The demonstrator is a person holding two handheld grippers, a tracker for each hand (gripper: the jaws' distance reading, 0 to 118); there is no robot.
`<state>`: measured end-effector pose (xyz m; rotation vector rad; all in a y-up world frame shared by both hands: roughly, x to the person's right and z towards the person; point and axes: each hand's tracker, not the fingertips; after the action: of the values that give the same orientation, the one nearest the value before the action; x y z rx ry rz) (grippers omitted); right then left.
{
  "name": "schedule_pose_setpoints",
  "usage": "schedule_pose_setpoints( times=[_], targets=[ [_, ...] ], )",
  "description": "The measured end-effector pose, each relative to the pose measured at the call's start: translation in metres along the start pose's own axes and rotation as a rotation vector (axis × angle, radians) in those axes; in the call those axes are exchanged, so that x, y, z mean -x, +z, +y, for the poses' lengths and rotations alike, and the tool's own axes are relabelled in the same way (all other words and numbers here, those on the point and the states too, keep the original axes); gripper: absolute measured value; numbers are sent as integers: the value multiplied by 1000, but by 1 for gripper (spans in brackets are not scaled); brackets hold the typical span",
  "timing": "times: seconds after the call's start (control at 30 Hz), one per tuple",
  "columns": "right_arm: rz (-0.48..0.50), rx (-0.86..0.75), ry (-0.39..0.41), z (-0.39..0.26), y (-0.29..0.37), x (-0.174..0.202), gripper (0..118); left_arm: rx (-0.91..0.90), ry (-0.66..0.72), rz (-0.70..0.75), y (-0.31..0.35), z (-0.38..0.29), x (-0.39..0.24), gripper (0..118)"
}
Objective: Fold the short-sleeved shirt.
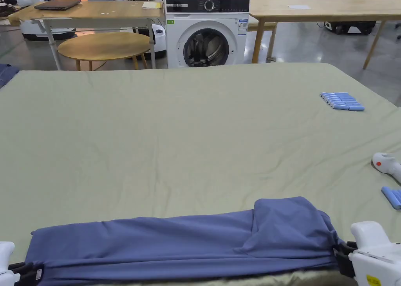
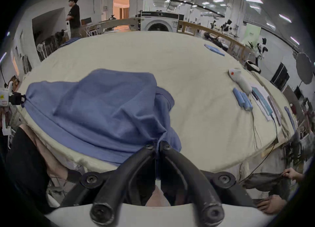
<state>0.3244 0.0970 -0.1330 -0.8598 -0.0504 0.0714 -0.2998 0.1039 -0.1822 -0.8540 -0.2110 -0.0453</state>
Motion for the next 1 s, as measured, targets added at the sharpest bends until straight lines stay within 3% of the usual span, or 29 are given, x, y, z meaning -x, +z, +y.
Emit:
schedule_pose_setpoints(
  times=[0.07, 0.1, 0.13, 0.17, 0.2, 0.23, 0.27, 0.33, 0.47, 0.57, 0.67, 0.7, 0.73, 0.77, 0.8, 0.9, 1.0],
  targets=[
    [-20, -7, 8, -1, -2, 5, 6, 0, -5, 23, -1, 1, -5, 0],
    [-33, -20, 21, -2, 3, 7, 26, -2, -10, 37, 0, 2, -8, 13],
    [-39, -25, 23, -2, 7, 9, 52, -14, -20, 59, 6, 2, -12, 33],
    [-47, -41, 20, -1, 12, 10, 76, -33, -26, 81, 12, 2, -16, 65],
    [-63, -70, 16, 0, 21, 12, 87, -48, -27, 123, 22, 6, -22, 101],
    [-92, -114, 7, 1, 37, 15, 87, -78, -27, 148, 34, 11, -27, 111],
    [-114, -165, 9, 5, 48, 18, 87, -131, -31, 131, 47, 13, -31, 112],
    [-159, -339, -28, 21, 73, 34, 87, -283, -13, 82, 74, 26, -43, 112],
    [-70, -537, -111, 70, 104, 78, 87, -493, 38, 110, 109, 68, -77, 112],
    [-48, -647, -56, 109, 109, 127, 87, -708, 56, 126, 115, 91, -98, 112],
    [-30, -720, -17, 137, 107, 172, 86, -811, 61, 157, 117, 106, -126, 110],
    [-13, -749, -7, 142, 107, 183, 75, -822, 61, 146, 115, 108, -133, 99],
    [17, -770, 10, 145, 108, 193, 60, -810, 46, 146, 114, 108, -140, 76],
    [35, -775, 27, 145, 107, 199, 38, -797, 16, 170, 112, 108, -147, 40],
    [36, -783, 38, 145, 106, 206, 2, -783, -19, 213, 111, 107, -156, 0],
    [-12, -830, -7, 138, 106, 217, 0, -845, -45, 240, 105, 91, -162, 0],
    [36, -803, -2, 132, 100, 219, 0, -803, -63, 189, 99, 84, -160, 0]
  ],
)
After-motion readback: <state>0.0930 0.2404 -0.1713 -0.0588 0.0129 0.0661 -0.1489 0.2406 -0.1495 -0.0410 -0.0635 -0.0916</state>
